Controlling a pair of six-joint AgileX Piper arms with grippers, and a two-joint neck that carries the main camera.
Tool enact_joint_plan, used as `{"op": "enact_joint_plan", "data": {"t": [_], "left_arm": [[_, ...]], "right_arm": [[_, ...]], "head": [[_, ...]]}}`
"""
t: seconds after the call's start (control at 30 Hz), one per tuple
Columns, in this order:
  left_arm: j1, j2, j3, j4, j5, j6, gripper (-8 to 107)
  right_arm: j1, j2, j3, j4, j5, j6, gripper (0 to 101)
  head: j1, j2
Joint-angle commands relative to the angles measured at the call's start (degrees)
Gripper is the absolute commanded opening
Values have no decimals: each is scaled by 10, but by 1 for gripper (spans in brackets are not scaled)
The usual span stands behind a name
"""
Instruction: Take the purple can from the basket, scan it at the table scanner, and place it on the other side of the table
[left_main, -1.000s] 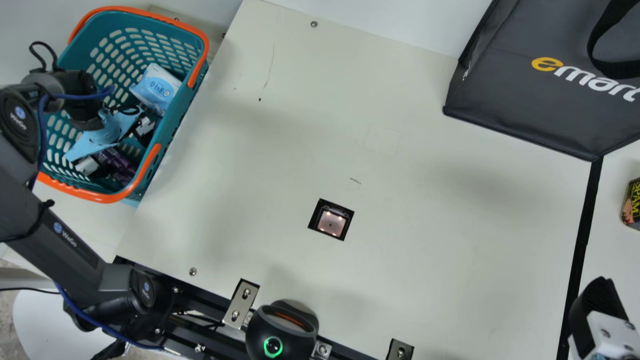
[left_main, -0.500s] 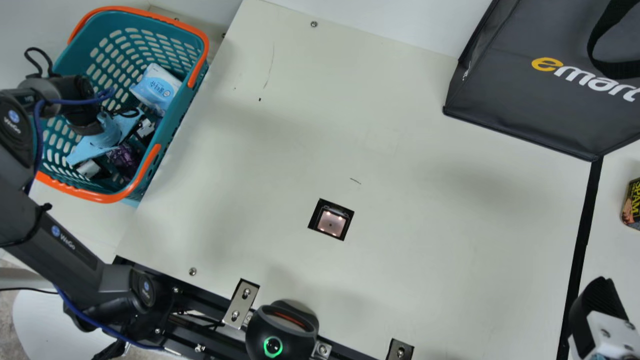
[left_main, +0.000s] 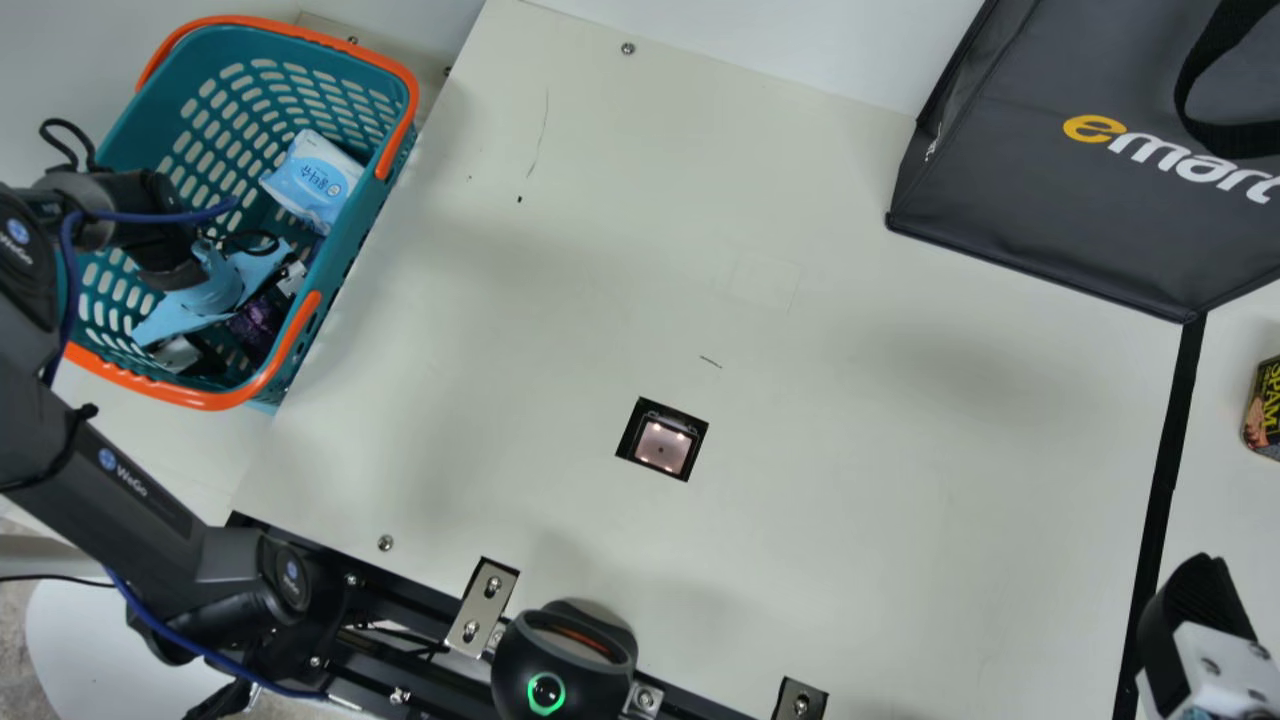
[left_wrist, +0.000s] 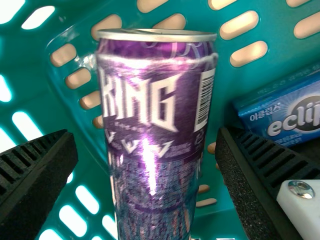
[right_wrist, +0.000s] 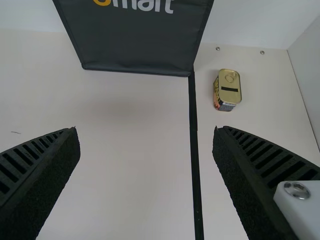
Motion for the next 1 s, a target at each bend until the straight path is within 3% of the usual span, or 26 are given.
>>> {"op": "enact_joint_plan", "data": {"t": [0.0, 0.1, 0.6, 0.97], "left_arm": [[1, 5, -3, -2, 2, 14, 90], [3, 13, -10, -5, 1, 30, 90], [6, -10, -15, -20, -9, 85, -8], [-2, -128, 19, -6, -44, 97, -8]], "right_arm": [[0, 0, 0, 0, 0, 0, 95], [0, 0, 0, 0, 0, 0, 95], [0, 0, 0, 0, 0, 0, 95], [0, 0, 0, 0, 0, 0, 95]], "head": [[-17, 1], [-17, 1], [-17, 1], [-17, 1]]}}
